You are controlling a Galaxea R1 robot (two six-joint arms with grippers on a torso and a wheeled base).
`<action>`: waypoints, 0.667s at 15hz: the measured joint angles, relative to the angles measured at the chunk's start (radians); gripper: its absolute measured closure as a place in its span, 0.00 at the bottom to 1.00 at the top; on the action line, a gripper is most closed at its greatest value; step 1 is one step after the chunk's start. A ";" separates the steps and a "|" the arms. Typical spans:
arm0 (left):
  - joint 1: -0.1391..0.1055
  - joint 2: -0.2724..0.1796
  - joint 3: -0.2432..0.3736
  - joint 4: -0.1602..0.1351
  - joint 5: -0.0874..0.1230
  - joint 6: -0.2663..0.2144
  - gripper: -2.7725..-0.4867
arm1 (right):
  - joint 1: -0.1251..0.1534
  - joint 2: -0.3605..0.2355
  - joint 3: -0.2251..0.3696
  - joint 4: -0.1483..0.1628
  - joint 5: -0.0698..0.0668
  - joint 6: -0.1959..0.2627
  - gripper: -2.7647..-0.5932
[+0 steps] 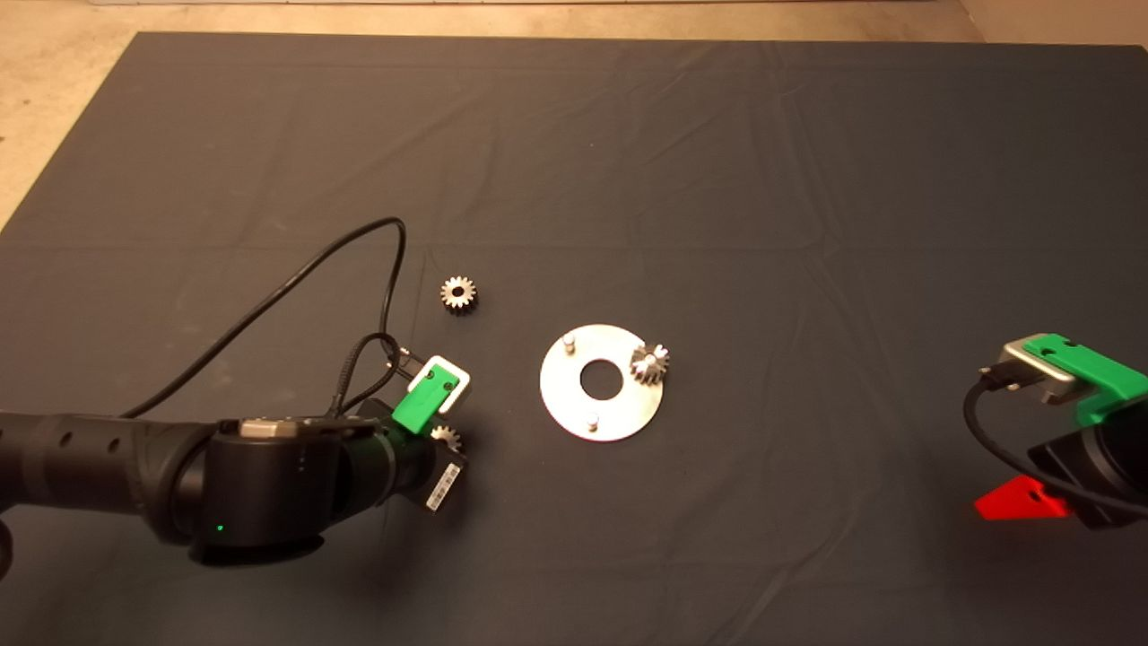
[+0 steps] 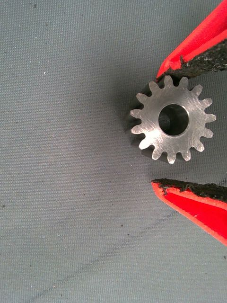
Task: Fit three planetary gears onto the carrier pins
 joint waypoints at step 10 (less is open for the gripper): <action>0.000 0.000 0.000 0.000 -0.002 0.000 0.78 | 0.003 0.000 0.000 0.000 0.000 0.000 0.34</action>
